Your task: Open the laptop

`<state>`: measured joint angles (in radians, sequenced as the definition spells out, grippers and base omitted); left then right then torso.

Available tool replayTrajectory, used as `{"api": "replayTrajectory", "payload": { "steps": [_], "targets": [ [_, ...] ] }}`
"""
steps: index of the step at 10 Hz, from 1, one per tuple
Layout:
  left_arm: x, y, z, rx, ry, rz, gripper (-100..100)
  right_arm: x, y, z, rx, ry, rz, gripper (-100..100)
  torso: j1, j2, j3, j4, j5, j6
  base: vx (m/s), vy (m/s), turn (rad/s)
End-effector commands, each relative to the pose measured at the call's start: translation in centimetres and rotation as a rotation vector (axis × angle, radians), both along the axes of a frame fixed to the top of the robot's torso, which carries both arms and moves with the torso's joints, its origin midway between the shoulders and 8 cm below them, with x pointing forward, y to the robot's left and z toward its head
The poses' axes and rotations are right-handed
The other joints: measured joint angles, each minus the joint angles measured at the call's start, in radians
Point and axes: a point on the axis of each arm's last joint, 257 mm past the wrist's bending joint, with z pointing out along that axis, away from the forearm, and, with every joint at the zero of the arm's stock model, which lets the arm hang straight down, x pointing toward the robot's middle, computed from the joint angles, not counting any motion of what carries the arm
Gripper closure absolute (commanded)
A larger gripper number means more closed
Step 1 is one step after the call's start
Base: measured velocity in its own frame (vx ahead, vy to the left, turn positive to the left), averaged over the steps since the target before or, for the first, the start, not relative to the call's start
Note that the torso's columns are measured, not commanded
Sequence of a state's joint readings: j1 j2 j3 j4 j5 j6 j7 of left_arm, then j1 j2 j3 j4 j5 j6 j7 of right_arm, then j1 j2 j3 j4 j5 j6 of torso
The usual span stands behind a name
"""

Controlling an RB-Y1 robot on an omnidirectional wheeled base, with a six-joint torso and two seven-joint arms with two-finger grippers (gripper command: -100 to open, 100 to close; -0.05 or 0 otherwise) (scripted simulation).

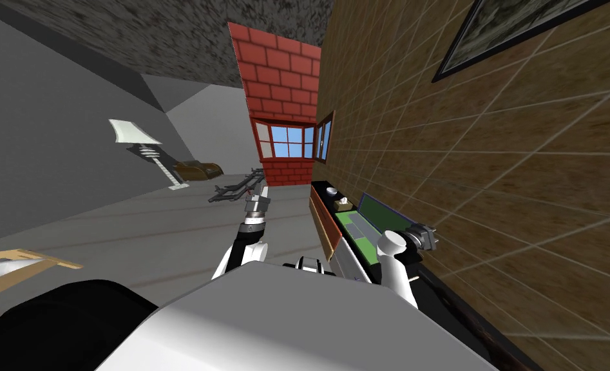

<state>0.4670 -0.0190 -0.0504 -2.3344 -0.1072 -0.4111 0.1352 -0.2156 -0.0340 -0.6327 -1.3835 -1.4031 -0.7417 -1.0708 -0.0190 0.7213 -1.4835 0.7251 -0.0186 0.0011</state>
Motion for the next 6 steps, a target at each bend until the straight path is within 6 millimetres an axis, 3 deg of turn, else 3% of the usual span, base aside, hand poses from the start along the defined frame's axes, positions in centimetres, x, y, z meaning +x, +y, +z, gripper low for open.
{"api": "replayTrajectory", "payload": {
  "steps": [1, 2, 3, 5, 6],
  "targets": [
    [0.0, 0.0, 0.0, 0.0, 0.0, 0.0, 0, -1.4, 1.5, -1.8, -0.015, 0.021, -0.042, 100, -0.002, 0.001, 0.001, -0.001, -0.003, -0.006, -0.064, -0.069, 0.182],
    [0.0, 0.0, 0.0, 0.0, 0.0, 0.0, 0, -2.1, 1.3, -1.7, -0.019, 0.018, -0.07, 100, -0.003, 0.0, 0.0, -0.001, -0.002, -0.005, -0.031, -0.024, 0.06],
    [0.0, 0.0, 0.0, 0.0, 0.0, 0.0, 0, -1.8, 2.8, -2.2, -0.045, 0.018, -0.058, 100, -0.001, -0.001, 0.0, -0.001, 0.0, -0.001, -0.051, -0.06, 0.162],
    [0.0, 0.0, 0.0, 0.0, 0.0, 0.0, 0, -3.1, 2.6, -1.5, -0.068, 0.008, -0.108, 100, -0.001, 0.0, 0.001, 0.0, -0.001, -0.005, -0.05, -0.049, 0.111],
    [0.0, 0.0, 0.0, 0.0, 0.0, 0.0, 0, -2.9, 4.1, -1.8, -0.101, 0.008, -0.096, 100, 0.0, 0.001, 0.001, 0.0, 0.001, -0.001, -0.068, -0.061, 0.196]
  ]
}}
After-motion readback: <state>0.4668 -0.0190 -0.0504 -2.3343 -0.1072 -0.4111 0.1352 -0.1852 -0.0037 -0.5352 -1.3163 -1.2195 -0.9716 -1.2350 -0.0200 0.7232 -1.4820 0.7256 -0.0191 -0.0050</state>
